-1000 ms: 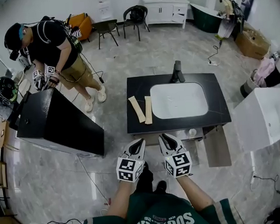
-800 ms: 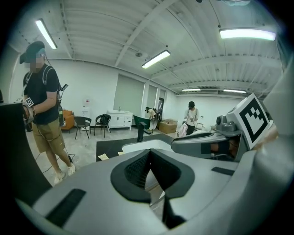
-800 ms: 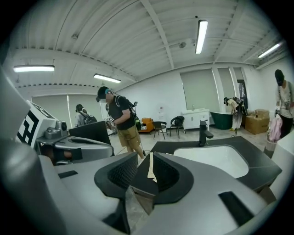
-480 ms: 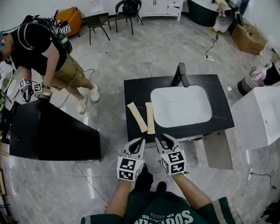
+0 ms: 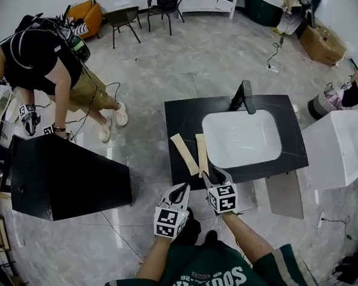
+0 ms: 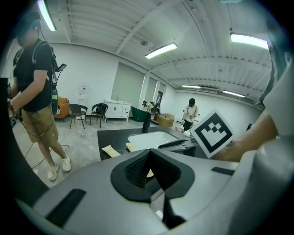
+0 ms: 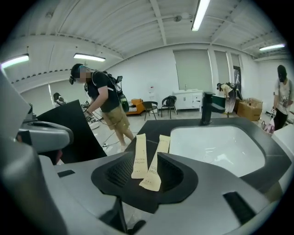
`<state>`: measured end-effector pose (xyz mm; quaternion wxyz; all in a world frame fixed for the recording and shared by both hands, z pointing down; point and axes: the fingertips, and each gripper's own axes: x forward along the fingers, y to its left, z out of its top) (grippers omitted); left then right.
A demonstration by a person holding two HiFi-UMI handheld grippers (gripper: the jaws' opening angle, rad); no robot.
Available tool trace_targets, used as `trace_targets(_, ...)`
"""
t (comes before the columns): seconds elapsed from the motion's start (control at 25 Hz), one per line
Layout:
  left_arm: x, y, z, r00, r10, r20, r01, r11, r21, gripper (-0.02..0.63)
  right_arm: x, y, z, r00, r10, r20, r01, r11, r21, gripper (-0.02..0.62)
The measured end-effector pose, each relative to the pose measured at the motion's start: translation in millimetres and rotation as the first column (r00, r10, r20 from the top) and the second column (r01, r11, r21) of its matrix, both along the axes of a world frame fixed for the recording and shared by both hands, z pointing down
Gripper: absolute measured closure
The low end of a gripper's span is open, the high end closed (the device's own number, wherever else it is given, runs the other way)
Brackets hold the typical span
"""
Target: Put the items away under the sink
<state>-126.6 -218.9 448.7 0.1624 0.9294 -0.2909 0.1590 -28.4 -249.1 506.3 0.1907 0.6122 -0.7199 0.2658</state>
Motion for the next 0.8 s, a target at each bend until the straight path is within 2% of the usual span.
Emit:
trace_targets(0.28,-25,-5,24,1.0,-0.006,0.021,0.008,0.998,-0.058,0.596,6,-31,64,0.999,0.014,-0.04,-0.02,0.99,-0.138,0.433)
trace_targets(0.48,-39,-5,36,0.999,-0.015,0.038,0.019,0.996,-0.084,0.595,8,-32,97,0.997,0.017,-0.073,-0.032,0.976,-0.216,0.433)
trace_targets(0.6,-43,-6,38,0.999,-0.018,0.045,0.022,0.996,-0.091,0.595,10,-29,106,0.995,0.035,-0.089,-0.054,0.972,-0.231,0.438)
trace_targets(0.8,-41,-8,39,0.999,-0.009,0.046,0.013,0.996,-0.09,0.596,13,-28,110,0.997,0.074,-0.03,-0.079,0.968,-0.24,0.461)
